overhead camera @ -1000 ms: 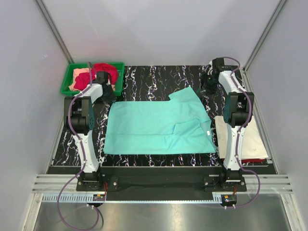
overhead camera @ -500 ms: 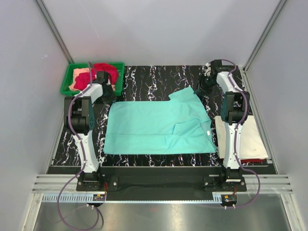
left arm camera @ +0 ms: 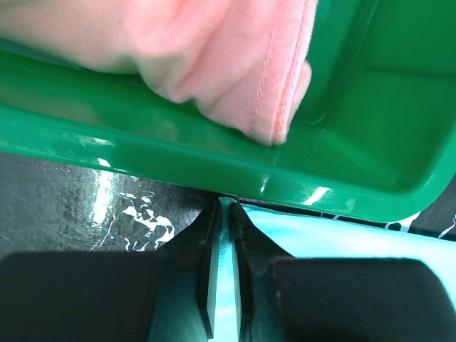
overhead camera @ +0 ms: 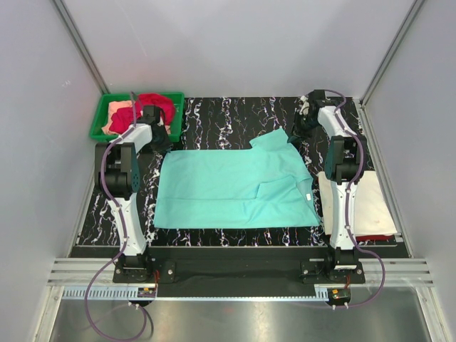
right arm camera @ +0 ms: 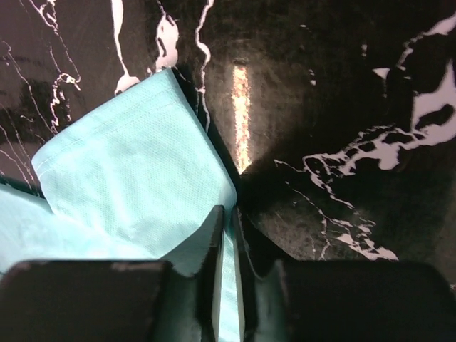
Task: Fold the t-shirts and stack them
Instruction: Fold the tshirt
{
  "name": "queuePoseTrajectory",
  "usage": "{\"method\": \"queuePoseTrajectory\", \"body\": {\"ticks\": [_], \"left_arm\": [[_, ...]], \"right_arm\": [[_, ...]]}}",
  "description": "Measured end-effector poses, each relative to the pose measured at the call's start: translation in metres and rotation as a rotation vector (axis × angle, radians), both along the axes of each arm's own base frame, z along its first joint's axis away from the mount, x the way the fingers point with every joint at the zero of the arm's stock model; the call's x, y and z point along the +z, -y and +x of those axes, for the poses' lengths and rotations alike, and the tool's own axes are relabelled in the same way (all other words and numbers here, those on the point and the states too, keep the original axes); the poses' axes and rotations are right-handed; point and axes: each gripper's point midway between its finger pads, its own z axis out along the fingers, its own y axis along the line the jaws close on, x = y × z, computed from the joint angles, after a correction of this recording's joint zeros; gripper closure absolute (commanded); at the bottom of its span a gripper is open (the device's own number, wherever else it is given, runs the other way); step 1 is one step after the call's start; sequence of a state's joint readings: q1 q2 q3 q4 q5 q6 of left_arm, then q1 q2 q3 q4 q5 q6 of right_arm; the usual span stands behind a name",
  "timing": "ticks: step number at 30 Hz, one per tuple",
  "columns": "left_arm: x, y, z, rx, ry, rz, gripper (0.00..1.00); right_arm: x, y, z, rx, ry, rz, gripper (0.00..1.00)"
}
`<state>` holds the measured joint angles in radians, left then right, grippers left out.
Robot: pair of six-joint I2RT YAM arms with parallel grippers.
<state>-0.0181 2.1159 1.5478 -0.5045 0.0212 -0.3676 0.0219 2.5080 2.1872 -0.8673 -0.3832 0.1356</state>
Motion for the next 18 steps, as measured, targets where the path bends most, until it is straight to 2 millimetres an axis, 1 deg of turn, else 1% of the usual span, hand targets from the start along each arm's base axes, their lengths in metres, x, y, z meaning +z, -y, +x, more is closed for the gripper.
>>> {"method": "queuePoseTrajectory", "body": {"ticks": [1,4,9,13,15,17,18], "left_arm": [[0.0,0.0,0.0,0.0,0.0,-0.001,0.88],[0.0,0.0,0.0,-0.001,-0.001,-0.001,0.9],[0.0,0.001,-0.001,0.0,-0.003,-0.003,1.0],[0.001,0.002,-0.006,-0.005,-0.023,-0.008,1.0],[0.003,0.002,-0.011,-0.007,-0.037,-0.012,1.0],[0.007,0.003,-0.015,-0.009,-0.041,-0.015,1.0],[0.01,0.003,-0.017,-0.01,-0.04,-0.016,1.0]], "right_arm": [[-0.001,-0.002,0.0,0.002,-0.005,0.003,0.92],[-0.002,-0.006,0.002,0.007,-0.007,0.002,1.0],[-0.001,-0.008,0.004,-0.014,-0.01,-0.009,1.0],[0.003,-0.006,0.005,-0.046,-0.012,-0.02,1.0],[0.012,-0.004,0.003,-0.064,-0.009,-0.028,1.0],[0.024,-0.004,-0.001,-0.077,-0.002,-0.025,1.0],[0.034,-0.004,-0.006,-0.084,-0.002,-0.022,1.0]]}}
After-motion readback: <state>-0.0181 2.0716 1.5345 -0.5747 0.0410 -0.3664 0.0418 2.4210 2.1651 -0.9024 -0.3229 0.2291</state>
